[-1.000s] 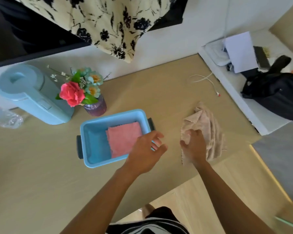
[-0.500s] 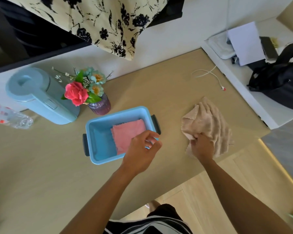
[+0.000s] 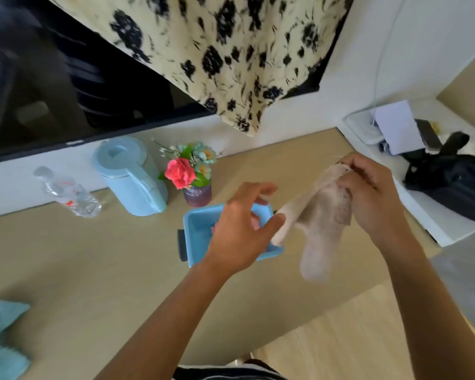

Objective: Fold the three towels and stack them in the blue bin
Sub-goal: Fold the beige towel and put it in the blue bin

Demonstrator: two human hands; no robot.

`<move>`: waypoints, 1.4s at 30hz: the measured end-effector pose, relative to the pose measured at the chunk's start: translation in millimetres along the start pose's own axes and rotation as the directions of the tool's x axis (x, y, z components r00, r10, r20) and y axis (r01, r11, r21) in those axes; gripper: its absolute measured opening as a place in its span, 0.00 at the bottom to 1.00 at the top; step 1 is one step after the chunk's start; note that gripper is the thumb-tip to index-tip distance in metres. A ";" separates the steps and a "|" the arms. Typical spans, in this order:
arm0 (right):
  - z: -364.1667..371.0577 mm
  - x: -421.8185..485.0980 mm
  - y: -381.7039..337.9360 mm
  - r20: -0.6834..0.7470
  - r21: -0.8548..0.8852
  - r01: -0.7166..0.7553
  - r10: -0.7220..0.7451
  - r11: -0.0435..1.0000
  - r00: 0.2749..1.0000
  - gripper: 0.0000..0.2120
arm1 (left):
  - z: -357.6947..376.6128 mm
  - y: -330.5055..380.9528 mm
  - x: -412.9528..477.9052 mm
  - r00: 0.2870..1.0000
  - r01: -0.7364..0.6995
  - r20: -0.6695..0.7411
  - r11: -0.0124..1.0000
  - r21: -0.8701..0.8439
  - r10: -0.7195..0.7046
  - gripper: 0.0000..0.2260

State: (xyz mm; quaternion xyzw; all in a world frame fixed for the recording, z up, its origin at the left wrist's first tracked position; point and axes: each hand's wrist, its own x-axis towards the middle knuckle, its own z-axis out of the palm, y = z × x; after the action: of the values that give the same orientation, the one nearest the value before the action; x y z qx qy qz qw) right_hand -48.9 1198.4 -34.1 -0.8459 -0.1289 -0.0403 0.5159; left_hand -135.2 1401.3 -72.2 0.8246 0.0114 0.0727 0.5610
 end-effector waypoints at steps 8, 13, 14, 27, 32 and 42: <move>100.8 -31.3 -123.7 0.367 0.376 -0.035 -0.115 0.926 0.923 0.04 | -106.0 25.5 -27.8 0.987 -0.117 0.093 0.986 -0.119 0.128 0.25; 154.6 -47.8 -154.1 0.546 0.256 -0.009 -0.137 0.967 0.826 0.10 | -181.0 1.6 -56.7 0.996 -0.091 0.028 0.995 0.043 0.090 0.10; 165.7 -50.3 -157.5 0.568 0.237 -0.001 -0.138 0.972 0.812 0.11 | -196.5 -3.8 -64.8 0.996 -0.083 0.023 0.994 0.066 0.081 0.11; 261.1 -48.4 -155.6 0.609 -0.073 0.318 -0.210 0.945 0.764 0.12 | -331.2 -91.8 -138.4 0.983 0.121 0.049 0.829 0.546 -0.176 0.07; 286.6 -46.5 -138.1 0.552 -0.177 0.414 -0.259 0.893 0.793 0.11 | -359.8 -128.6 -152.6 0.981 0.162 -0.027 0.742 0.651 -0.191 0.04; 286.8 -68.5 -117.4 0.390 -0.155 0.449 -0.363 0.880 0.846 0.08 | -373.7 -147.7 -178.7 0.977 0.050 -0.188 0.750 0.660 0.100 0.03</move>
State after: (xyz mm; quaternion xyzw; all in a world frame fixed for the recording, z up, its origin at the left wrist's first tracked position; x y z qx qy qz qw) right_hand -164.0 1490.7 -79.8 -0.8483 -0.3897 -0.0135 0.3581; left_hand -352.3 1783.1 -93.7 0.9569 0.0846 0.1586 0.2279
